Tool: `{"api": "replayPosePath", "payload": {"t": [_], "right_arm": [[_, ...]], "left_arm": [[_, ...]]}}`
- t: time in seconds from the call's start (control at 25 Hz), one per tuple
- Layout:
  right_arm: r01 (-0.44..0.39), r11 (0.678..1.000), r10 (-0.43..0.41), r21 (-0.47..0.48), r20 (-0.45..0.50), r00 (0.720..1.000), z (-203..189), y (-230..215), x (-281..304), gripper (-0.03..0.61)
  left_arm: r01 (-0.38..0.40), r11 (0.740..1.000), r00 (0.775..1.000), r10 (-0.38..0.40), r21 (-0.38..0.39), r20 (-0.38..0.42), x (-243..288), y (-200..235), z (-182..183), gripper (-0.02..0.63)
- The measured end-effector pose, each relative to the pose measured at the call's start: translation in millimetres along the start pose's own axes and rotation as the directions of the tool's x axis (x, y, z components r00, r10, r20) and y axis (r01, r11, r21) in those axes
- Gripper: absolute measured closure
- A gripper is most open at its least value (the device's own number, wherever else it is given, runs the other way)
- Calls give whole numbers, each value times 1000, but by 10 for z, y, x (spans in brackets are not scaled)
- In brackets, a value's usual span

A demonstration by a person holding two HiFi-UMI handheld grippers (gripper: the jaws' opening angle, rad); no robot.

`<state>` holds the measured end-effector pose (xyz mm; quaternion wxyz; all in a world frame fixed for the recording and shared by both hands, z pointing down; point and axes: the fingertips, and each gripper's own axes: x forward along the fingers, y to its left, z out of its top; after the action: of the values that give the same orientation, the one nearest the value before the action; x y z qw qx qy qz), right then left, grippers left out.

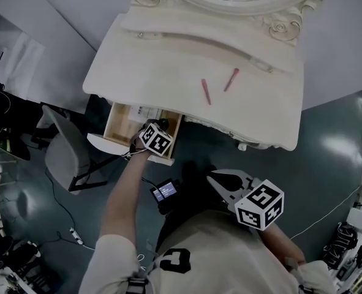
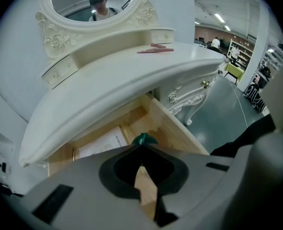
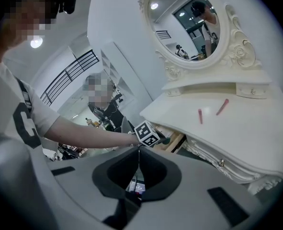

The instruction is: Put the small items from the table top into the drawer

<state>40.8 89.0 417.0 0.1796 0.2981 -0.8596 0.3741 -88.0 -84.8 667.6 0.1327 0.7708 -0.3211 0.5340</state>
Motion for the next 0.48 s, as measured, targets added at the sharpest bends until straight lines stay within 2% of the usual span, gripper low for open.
{"api": "replayPosePath", "payload": {"t": [0.2,0.48], "right_arm": [[11,1000,-11,4,-1,1000,14,-41,33,550],[33,999,-32,22,-18,999,20,-67,88,550]], "left_arm": [[17,999,1000,-16,33,-21,106,-31,-22,555],[57,998,998,-57,3,-24,174,-30,-42,555]]}}
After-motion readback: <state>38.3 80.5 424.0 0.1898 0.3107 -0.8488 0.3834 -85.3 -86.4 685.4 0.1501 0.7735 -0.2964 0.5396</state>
